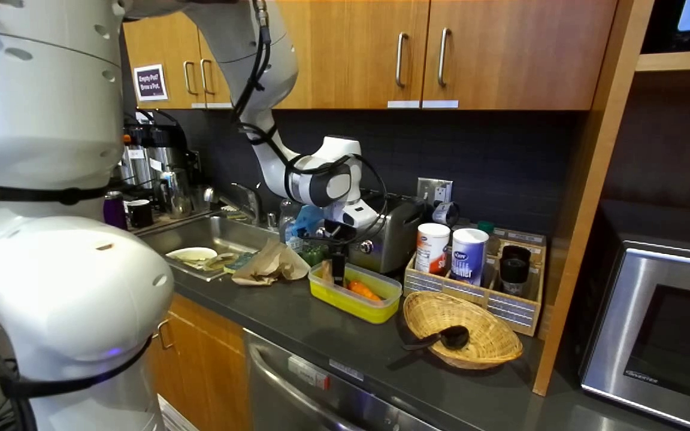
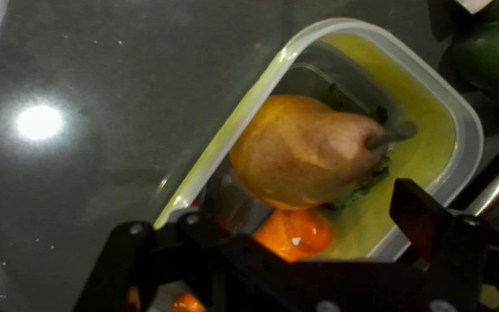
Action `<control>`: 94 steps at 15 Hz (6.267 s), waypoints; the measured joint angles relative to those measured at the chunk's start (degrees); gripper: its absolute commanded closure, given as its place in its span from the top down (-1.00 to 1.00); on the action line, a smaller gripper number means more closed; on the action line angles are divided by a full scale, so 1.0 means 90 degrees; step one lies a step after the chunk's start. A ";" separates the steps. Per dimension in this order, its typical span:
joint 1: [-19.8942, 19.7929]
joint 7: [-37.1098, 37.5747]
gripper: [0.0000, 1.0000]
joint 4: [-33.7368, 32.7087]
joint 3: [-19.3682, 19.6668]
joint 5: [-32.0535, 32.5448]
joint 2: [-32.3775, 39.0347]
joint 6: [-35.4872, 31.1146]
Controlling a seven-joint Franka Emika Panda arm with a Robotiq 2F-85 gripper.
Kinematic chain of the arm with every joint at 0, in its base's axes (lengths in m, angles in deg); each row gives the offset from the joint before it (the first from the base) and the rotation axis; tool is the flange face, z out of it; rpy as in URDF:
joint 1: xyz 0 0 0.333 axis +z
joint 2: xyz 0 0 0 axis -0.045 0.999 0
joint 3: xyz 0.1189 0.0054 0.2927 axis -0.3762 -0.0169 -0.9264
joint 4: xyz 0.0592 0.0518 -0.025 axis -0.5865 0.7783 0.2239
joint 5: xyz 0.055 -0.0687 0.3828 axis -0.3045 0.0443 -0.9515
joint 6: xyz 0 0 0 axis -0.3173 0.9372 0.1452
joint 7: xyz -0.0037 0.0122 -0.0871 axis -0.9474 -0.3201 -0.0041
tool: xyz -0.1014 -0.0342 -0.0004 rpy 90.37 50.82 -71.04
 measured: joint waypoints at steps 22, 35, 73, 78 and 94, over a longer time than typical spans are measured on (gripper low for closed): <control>0.0079 -0.0490 1.00 -0.0296 -0.0012 0.1866 0.0078 0.0913; 0.0273 -0.1483 1.00 -0.0487 -0.0048 0.1867 0.0388 0.0937; 0.0290 -0.1817 -0.25 -0.1042 -0.0038 0.1546 0.0714 0.1114; 0.0290 -0.1796 0.65 -0.1074 -0.0038 0.1524 0.0703 0.1122; 0.0290 -0.1603 1.00 -0.1120 -0.0038 0.1485 0.0730 0.1595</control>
